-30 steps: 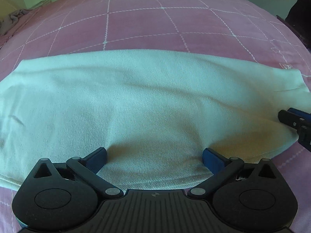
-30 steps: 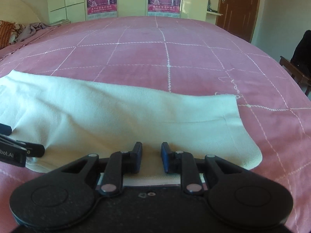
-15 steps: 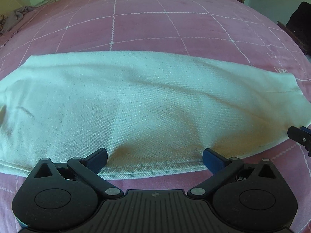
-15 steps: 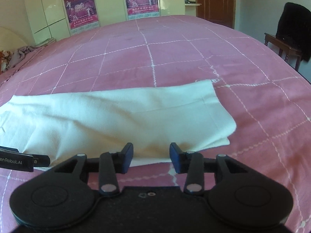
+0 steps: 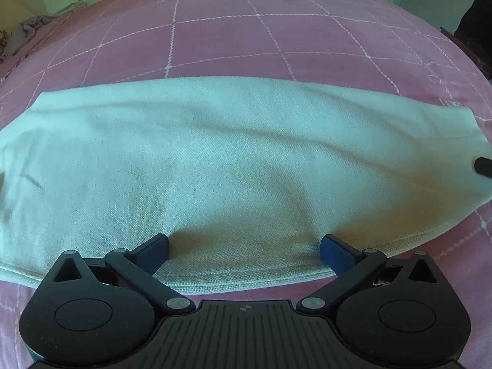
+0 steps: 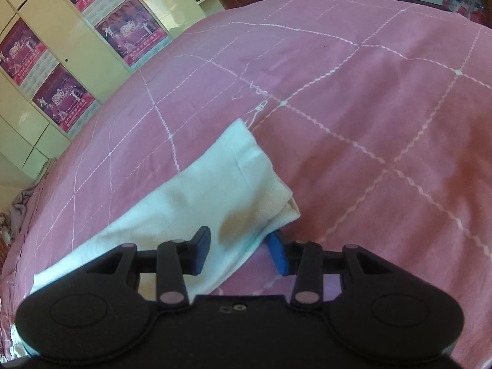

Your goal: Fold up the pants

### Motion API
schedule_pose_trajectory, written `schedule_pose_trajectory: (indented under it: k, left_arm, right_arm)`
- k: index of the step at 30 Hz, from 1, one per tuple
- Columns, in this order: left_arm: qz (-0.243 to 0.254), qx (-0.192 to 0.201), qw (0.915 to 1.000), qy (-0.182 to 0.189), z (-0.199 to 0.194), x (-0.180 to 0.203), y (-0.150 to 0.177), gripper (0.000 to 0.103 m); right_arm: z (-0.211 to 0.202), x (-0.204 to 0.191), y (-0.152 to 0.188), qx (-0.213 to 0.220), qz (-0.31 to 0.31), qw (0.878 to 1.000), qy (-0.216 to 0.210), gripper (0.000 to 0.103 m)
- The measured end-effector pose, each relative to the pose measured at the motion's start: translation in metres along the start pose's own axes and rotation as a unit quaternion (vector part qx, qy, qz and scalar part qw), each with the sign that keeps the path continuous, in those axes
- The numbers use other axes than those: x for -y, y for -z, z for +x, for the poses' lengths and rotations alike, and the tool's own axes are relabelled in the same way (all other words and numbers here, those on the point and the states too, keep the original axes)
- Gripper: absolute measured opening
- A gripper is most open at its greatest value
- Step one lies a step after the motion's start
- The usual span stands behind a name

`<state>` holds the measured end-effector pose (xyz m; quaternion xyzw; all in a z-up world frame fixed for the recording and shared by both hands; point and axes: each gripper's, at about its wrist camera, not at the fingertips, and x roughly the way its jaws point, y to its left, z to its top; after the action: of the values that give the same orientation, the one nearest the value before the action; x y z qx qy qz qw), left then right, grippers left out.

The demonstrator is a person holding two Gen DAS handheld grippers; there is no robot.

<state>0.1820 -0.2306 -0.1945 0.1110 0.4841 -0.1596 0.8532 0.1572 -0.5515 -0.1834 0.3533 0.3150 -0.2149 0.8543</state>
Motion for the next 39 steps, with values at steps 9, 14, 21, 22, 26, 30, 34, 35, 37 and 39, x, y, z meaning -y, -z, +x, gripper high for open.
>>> schedule_pose_trajectory:
  k: [9,14,21,22,26,30,34,35,37,39]
  left_arm:
    - [0.004,0.006,0.9996,-0.025,0.005,0.010,0.001,0.103]
    - [-0.013,-0.011,0.9998,-0.012,0.000,0.001,-0.008,0.103]
    - [-0.035,-0.003,0.9976,-0.060,-0.013,-0.073,-0.014,0.103]
    - [-0.027,-0.023,0.9974,-0.062,-0.005,-0.080,-0.010,0.103]
    - [-0.046,-0.029,0.9981,-0.029,0.001,-0.097,-0.001,0.103]
    - [-0.115,-0.002,0.9932,-0.016,-0.024,-0.133,0.001,0.103]
    - [-0.193,0.007,0.9810,-0.021,-0.043,-0.196,0.009,0.103]
    - [-0.207,0.009,0.9780,-0.021,-0.046,-0.211,0.015,0.103]
    - [-0.231,0.013,0.9727,-0.018,-0.053,-0.235,0.020,0.103]
    - [-0.259,0.007,0.9658,0.004,-0.052,-0.255,0.023,0.103]
  right_arm:
    - [0.011,-0.014,0.005,0.010,-0.040,0.999,0.022,0.007]
    - [0.009,-0.024,0.002,0.014,-0.061,0.997,0.038,0.007]
    - [-0.006,-0.055,0.000,0.039,-0.115,0.991,0.050,0.007]
    - [-0.008,-0.065,0.001,0.044,-0.128,0.990,0.043,0.007]
    - [-0.016,-0.119,0.010,0.056,-0.186,0.981,-0.004,0.007]
    - [-0.024,-0.192,0.032,0.046,-0.243,0.965,-0.084,0.007]
    - [-0.019,-0.258,0.072,0.012,-0.291,0.945,-0.151,0.007]
    - [-0.013,-0.272,0.084,0.001,-0.300,0.940,-0.160,0.007]
    - [0.003,-0.292,0.111,-0.024,-0.318,0.933,-0.165,0.008]
    - [0.025,-0.305,0.140,-0.068,-0.331,0.928,-0.157,0.021]
